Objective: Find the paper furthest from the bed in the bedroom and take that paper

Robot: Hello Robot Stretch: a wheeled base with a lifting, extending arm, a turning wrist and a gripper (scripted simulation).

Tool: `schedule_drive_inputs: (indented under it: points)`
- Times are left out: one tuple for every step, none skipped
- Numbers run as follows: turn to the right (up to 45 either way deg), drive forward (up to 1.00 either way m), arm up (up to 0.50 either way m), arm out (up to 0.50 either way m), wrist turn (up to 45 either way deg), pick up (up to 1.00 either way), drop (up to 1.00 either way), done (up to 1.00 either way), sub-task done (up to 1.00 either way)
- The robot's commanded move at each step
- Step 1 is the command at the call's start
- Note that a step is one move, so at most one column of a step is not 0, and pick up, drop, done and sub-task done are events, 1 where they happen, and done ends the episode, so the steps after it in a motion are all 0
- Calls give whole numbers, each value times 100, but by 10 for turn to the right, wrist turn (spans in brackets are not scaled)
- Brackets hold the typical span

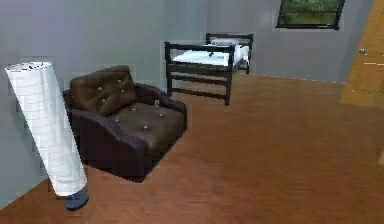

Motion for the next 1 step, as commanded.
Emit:
schedule_drive_inputs:
  points:
    - [120,0,0,0,0,0,0,0,0]
